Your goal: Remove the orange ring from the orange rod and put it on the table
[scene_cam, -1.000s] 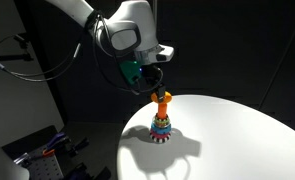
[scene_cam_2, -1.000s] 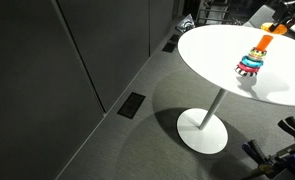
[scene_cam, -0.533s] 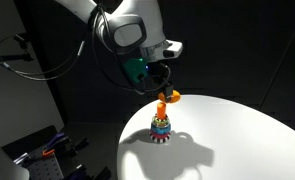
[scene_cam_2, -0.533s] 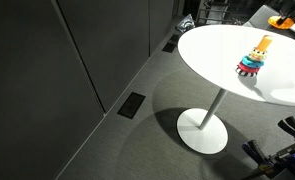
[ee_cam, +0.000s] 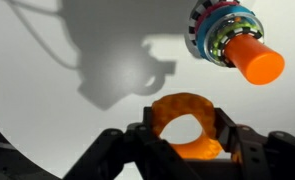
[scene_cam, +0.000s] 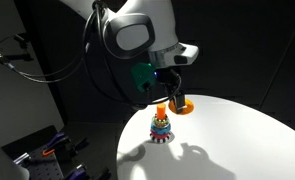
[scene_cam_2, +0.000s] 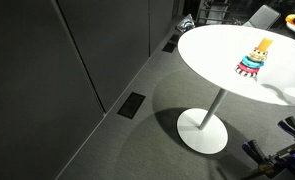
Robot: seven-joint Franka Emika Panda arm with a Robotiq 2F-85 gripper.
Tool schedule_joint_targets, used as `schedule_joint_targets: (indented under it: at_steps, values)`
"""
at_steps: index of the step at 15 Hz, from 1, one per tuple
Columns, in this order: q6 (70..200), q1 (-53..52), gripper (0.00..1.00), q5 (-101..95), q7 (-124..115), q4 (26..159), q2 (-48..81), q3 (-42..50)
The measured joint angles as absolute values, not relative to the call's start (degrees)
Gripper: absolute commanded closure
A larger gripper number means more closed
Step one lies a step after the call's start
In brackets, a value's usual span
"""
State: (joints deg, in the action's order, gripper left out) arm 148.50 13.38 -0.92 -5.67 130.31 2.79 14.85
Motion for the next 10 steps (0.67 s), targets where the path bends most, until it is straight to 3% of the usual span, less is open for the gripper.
schedule_joint_targets:
  at_steps: [10]
  values:
    - [148.46, 14.72, 0.3, -1.06, -5.41, 130.55, 10.84, 16.17]
